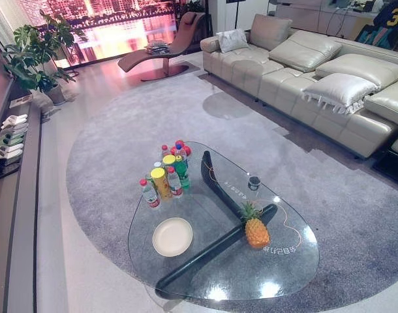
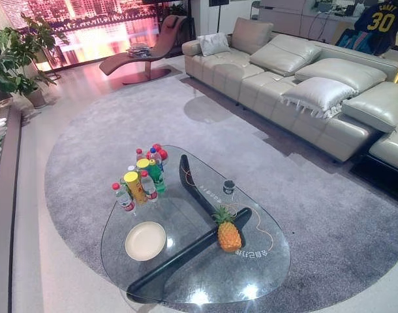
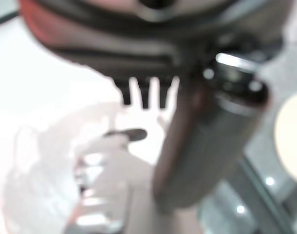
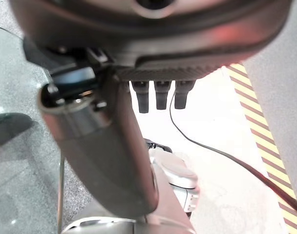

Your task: Pick up the fruit to the plate

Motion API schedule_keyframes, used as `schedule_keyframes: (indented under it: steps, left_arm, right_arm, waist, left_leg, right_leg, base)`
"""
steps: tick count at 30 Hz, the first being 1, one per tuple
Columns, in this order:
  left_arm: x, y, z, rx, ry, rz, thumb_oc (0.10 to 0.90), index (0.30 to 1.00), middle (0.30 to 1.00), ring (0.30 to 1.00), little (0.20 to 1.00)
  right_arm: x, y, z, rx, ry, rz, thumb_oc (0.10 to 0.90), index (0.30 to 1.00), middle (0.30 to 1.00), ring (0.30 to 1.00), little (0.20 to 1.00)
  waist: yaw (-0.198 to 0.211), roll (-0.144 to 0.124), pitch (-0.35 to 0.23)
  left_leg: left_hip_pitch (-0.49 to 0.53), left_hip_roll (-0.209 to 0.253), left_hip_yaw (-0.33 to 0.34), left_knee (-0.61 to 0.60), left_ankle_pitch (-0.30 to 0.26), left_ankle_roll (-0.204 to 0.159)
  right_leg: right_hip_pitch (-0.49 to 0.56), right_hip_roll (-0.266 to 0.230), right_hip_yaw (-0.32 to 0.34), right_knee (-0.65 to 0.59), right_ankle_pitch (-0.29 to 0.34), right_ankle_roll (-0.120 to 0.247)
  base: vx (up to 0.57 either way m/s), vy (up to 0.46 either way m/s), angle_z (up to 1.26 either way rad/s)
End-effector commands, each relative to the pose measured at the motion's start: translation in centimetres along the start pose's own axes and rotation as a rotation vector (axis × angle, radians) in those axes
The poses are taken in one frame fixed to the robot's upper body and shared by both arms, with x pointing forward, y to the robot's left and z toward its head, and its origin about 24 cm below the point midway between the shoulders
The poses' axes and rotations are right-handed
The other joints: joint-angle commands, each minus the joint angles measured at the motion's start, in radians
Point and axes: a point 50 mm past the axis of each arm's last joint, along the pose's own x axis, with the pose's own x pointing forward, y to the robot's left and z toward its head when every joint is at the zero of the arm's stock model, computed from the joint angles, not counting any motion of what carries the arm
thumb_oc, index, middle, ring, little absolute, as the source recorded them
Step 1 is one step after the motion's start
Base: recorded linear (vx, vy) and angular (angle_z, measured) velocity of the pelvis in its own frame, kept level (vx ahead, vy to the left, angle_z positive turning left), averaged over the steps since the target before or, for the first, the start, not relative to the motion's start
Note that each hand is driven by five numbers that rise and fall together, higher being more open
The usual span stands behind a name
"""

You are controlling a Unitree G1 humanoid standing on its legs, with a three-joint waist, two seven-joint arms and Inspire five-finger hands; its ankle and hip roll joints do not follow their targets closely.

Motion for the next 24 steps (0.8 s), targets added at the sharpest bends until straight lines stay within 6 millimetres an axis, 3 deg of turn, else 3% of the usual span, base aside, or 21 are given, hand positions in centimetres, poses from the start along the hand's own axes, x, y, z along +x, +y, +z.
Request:
schedule_keyframes:
  steps: [1, 8, 14, 15, 20, 21, 24]
  left_arm:
    - [0.2, 0.1, 2.8, 0.02, -0.052, -0.003, 0.8, 0.9, 0.9, 0.9, 0.9]
    - [0.2, 0.2, 3.9, -0.01, -0.097, 0.004, 0.8, 0.9, 0.9, 0.9, 0.9]
    - [0.1, -0.3, 7.4, -0.037, -0.192, -0.002, 0.8, 0.9, 0.9, 0.9, 0.9]
    - [0.0, -0.4, 8.4, -0.042, -0.223, -0.004, 0.8, 0.9, 0.9, 0.9, 0.9]
    - [-0.1, -0.4, 9.7, -0.065, -0.243, -0.025, 0.8, 0.9, 0.9, 0.9, 0.9]
    - [-0.2, -0.3, 10.3, -0.075, -0.256, -0.05, 0.8, 0.9, 0.9, 0.9, 0.9]
    - [-0.4, -0.3, 10.9, -0.079, -0.272, -0.061, 0.8, 0.9, 0.9, 0.9, 0.9]
  right_arm:
    - [-0.2, -0.5, 2.6, -0.004, -0.041, -0.034, 0.8, 0.9, 0.9, 0.9, 0.9]
    - [-0.3, -1.0, 3.4, -0.011, -0.061, -0.039, 0.8, 0.9, 0.9, 0.9, 0.9]
    - [-0.7, -1.1, 6.1, 0.002, -0.131, -0.051, 0.8, 0.9, 0.9, 0.9, 0.9]
    - [-0.8, -1.3, 7.1, 0.001, -0.154, -0.057, 0.8, 0.9, 0.9, 0.9, 0.9]
    - [-1.2, -1.7, 8.6, 0.024, -0.195, -0.076, 0.8, 0.9, 0.9, 0.9, 0.9]
    - [-1.6, -2.6, 9.9, 0.047, -0.237, -0.094, 0.8, 0.9, 0.9, 0.9, 0.9]
    - [-2.1, -3.5, 11.1, 0.064, -0.273, -0.111, 0.8, 0.9, 0.9, 0.9, 0.9]
  waist:
    - [0.003, -0.038, 0.039]
    - [0.003, -0.033, 0.077]
    - [-0.005, -0.025, 0.19]
    - [-0.006, -0.024, 0.232]
    - [-0.007, -0.024, 0.294]
    - [-0.005, -0.025, 0.33]
    - [-0.003, -0.025, 0.362]
  left_leg:
    - [-0.001, -0.012, 0.009, 0.005, -0.044, 0.026]
    - [-0.047, -0.007, 0.007, 0.005, -0.028, 0.021]
    - [-0.168, -0.019, -0.016, 0.005, 0.003, 0.031]
    - [-0.209, -0.027, -0.027, 0.005, 0.012, 0.037]
    - [-0.273, -0.045, -0.044, 0.005, 0.025, 0.047]
    - [-0.317, -0.05, -0.05, 0.005, 0.039, 0.047]
    - [-0.358, -0.054, -0.058, 0.005, 0.054, 0.044]
  right_leg:
    - [-0.002, -0.04, -0.014, 0.005, -0.027, 0.018]
    - [-0.048, -0.038, -0.011, 0.005, -0.017, 0.015]
    - [-0.168, -0.021, 0.009, 0.005, 0.013, 0.0]
    - [-0.207, -0.012, 0.017, 0.005, 0.024, -0.007]
    - [-0.268, -0.002, 0.032, 0.005, 0.045, -0.011]
    - [-0.31, 0.002, 0.031, 0.014, 0.053, -0.013]
    - [-0.352, 0.005, 0.028, 0.028, 0.059, -0.016]
  base:
    - [0.0, 0.0, 0.0]
    - [-0.02, 0.002, -0.01]
    - [-0.16, -0.006, 0.02]
    - [-0.17, -0.035, 0.09]
    - [-0.09, -0.02, 0.05]
    - [-0.14, -0.015, -0.04]
    - [-0.1, -0.011, -0.04]
